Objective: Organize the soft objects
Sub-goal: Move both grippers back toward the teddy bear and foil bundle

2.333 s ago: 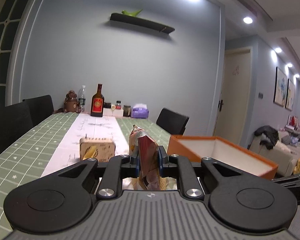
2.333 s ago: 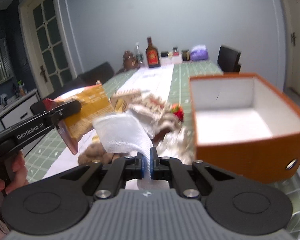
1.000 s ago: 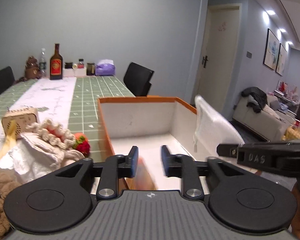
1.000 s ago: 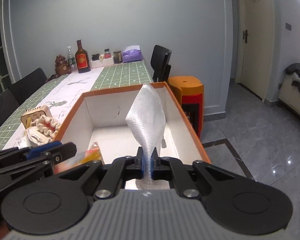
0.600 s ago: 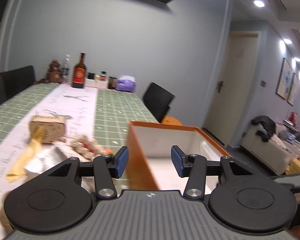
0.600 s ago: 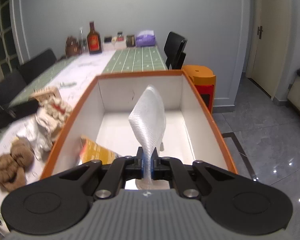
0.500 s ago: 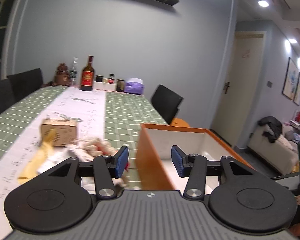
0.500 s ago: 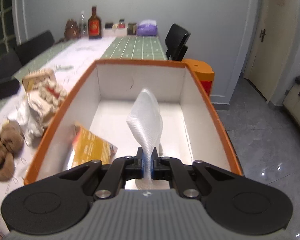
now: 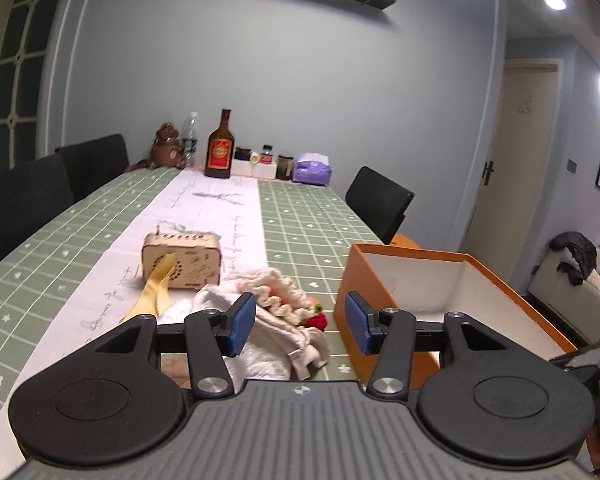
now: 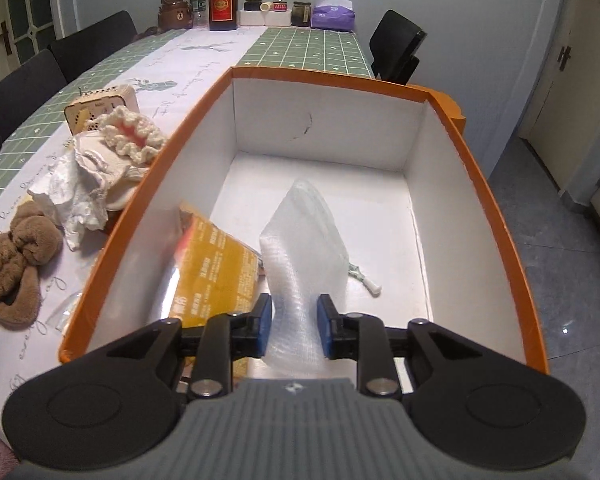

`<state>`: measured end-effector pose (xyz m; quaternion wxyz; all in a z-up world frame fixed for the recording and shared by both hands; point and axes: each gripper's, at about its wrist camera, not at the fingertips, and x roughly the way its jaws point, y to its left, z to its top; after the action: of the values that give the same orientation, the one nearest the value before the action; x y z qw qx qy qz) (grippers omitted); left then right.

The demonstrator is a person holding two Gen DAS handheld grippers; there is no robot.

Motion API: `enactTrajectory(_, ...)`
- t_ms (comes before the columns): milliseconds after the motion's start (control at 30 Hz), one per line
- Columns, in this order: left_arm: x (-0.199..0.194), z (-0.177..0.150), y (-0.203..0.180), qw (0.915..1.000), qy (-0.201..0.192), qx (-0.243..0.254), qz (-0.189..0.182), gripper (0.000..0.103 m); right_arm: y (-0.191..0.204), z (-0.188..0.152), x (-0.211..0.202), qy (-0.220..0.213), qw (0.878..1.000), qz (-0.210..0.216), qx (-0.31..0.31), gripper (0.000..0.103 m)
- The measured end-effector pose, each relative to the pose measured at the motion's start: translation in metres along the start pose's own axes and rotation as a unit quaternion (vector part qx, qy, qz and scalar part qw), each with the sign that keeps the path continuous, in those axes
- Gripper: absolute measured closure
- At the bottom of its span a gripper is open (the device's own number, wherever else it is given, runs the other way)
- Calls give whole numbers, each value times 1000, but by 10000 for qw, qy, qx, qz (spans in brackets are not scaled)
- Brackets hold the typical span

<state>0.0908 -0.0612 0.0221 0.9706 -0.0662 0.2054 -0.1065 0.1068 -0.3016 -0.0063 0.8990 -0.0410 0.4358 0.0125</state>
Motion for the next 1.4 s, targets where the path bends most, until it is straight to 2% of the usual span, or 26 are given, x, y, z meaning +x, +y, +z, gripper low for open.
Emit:
enactTrajectory(33, 0, 0, 3, 10000, 1, -18, 24, 42, 1, 0, -2, -25, 10000, 15, 18, 66)
enactTrajectory(233, -1, -1, 17, 9998, 105, -107, 108, 40, 4, -1, -15, -115, 9997, 147, 139, 53)
enactTrajectory(533, -10, 7, 45, 9991, 81, -290, 299, 36, 21, -2, -51, -509, 9981, 329, 148, 50)
enactTrajectory(600, -14, 6, 49, 9990, 90, -285, 326, 35, 30, -1, -61, -698, 9969, 332, 128, 46)
enactTrajectory(667, -17, 5, 55, 9989, 101, -300, 351, 34, 40, -2, -71, -901, 9952, 372, 97, 38)
enactTrajectory(800, -22, 0, 66, 9987, 141, -240, 437, 32, 63, -5, -86, -1211, 9916, 457, 49, 38)
enactTrajectory(867, -25, -4, 73, 9984, 186, -242, 479, 26, 72, -8, -90, -1314, 9901, 474, 132, 35)
enactTrajectory(1033, -27, -17, 92, 9984, 414, -215, 320, 18, 105, -19, -86, -1396, 9883, 497, 351, 32)
enactTrajectory(1067, -26, -20, 95, 9983, 491, -162, 258, 18, 112, -21, -84, -1407, 9880, 515, 370, 26)
enactTrajectory(1133, -22, -25, 99, 9976, 664, -48, 194, 18, 129, -28, -79, -1455, 9875, 497, 332, 20)
enactTrajectory(1267, -19, -35, 110, 9967, 798, -128, 109, 15, 154, -38, -63, -1431, 9889, 322, 237, 21)
enactTrajectory(1400, -10, -43, 119, 9951, 963, -127, -183, 15, 173, -43, -46, -1362, 9906, -46, 84, 21)
